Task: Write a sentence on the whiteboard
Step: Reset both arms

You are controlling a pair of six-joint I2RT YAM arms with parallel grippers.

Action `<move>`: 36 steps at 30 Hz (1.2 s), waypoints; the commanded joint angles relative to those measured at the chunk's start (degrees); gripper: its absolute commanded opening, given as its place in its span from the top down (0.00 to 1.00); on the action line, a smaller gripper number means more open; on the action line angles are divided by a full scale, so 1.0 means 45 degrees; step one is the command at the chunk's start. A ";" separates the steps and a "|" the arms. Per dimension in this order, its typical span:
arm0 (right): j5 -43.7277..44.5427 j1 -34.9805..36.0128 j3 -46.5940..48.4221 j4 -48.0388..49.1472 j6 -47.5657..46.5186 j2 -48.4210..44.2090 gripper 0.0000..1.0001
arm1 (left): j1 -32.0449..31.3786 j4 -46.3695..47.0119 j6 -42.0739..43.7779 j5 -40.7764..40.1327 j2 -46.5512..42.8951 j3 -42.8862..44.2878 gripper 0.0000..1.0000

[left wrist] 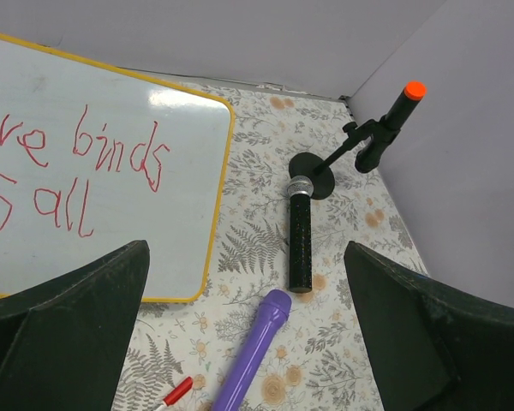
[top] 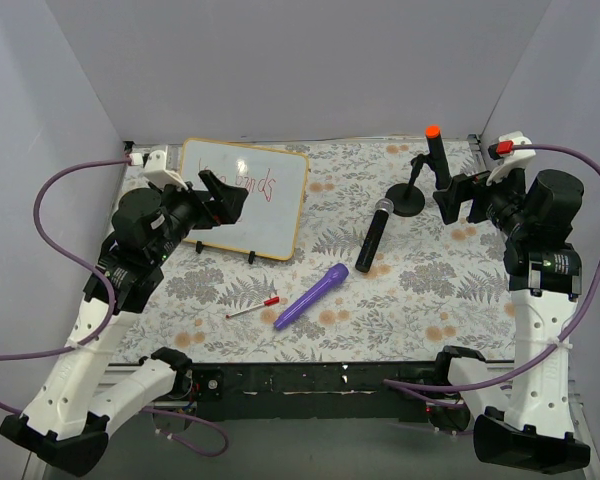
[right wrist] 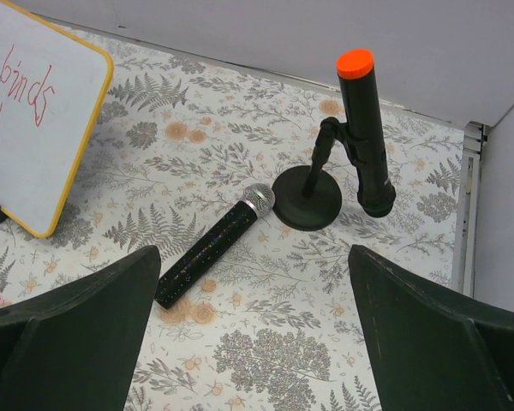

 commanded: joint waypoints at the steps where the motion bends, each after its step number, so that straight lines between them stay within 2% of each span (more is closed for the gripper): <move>1: 0.0145 -0.0050 -0.0035 0.0718 0.0189 -0.0089 0.02 | 0.0051 0.0313 0.0263 -0.0028 -0.0105 -0.0265 0.02; 36: 0.0028 -0.0284 -0.0465 0.0854 0.0267 -0.0147 0.02 | 0.0051 0.0665 0.0341 -0.0184 -0.0457 -0.1047 0.02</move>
